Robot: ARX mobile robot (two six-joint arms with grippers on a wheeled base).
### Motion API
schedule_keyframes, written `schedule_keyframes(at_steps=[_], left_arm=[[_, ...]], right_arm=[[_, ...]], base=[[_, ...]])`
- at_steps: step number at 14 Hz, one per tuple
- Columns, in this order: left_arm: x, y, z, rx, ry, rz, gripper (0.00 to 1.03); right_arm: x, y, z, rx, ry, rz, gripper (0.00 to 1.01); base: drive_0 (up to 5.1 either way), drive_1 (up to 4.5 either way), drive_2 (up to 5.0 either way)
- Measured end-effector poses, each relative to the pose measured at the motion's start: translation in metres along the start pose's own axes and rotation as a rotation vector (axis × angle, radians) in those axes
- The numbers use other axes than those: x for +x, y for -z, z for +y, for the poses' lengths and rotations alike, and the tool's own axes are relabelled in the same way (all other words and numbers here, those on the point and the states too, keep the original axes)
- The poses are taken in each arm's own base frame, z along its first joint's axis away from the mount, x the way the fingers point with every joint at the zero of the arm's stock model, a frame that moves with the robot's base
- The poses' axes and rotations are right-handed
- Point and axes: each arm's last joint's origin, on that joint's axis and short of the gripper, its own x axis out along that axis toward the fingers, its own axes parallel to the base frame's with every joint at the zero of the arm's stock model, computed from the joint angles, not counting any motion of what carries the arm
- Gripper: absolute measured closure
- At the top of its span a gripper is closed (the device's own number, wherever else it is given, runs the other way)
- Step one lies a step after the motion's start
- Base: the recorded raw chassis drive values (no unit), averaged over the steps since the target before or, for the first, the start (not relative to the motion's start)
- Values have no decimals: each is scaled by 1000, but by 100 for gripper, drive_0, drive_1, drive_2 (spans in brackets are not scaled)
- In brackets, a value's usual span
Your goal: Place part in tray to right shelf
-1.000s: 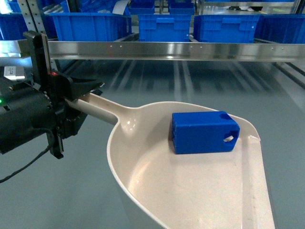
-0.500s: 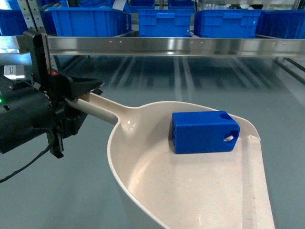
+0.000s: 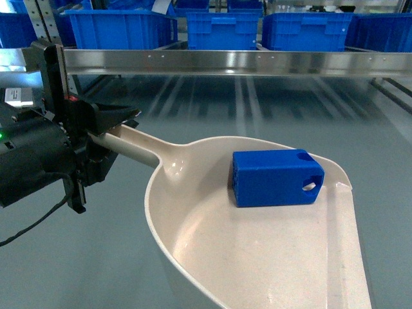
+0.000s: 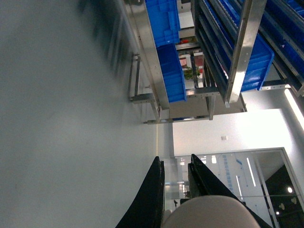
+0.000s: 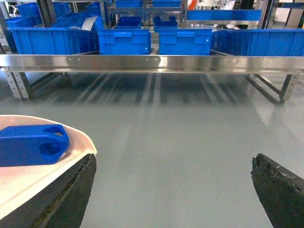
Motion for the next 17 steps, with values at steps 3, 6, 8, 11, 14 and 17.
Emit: schedule_keyframes(at_steps=[3,6,8,11,14,17], left_arm=[[0,-1,0,-1,0,-4,90],[0,0,0,2,0,-1,90],[0,-1,0,3,-2,-3,90],[0,-1,0,4,0,0,90],[0,0,0,10,0,1,90],[0,1,0,10,2,5,90]], right_arm=[[0,0,0,0,-1,-5,3],[0,0,0,0,0,-1,3],[0,0,0,0,0,0,3],[0,0,0,0,0,-4,3],[0,0,0,0,0,-2,3],[0,0,0,0,0,-1,3]], base=[[272,4,-284],[374,70,-470],[324,145,-498],[304,192,-496],[190,269,-461],[23,451,-404]])
